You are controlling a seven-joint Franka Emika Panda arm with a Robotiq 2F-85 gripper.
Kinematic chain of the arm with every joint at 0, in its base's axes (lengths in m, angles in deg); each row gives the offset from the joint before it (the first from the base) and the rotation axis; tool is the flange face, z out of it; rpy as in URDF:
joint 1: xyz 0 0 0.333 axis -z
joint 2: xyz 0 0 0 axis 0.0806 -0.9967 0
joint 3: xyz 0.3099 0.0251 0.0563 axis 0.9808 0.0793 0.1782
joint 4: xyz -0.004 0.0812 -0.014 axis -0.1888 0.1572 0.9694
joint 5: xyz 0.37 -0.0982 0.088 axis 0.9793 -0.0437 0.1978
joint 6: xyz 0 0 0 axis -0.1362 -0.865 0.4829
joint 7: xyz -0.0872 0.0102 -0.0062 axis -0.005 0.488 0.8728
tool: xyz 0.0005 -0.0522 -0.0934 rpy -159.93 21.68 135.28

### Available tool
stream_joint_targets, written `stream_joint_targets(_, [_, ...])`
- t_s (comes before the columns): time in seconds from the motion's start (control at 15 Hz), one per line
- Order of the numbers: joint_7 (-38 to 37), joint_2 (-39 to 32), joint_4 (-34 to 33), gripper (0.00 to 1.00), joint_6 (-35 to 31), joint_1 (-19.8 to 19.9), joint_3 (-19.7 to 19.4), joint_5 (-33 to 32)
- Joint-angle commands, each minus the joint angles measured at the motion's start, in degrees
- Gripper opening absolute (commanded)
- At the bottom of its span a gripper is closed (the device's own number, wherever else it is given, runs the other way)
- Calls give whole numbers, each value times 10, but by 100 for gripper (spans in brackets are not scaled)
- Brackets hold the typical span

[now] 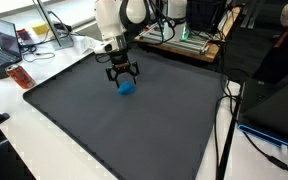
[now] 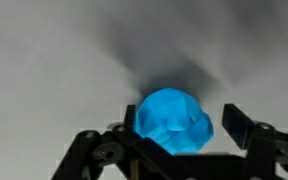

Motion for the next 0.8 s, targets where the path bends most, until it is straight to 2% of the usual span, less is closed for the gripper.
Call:
stream_joint_targets(0.0, [18, -13, -10, 56, -6, 10, 8, 6])
stream_joint_targets(0.07, [16, -14, -11, 48, -6, 9, 7, 5])
stream_joint_targets(0.53, [15, -10, -15, 6, 7, 20, 13, 14])
stream_joint_targets(0.73, [20, -7, -17, 0, 19, 39, 29, 25])
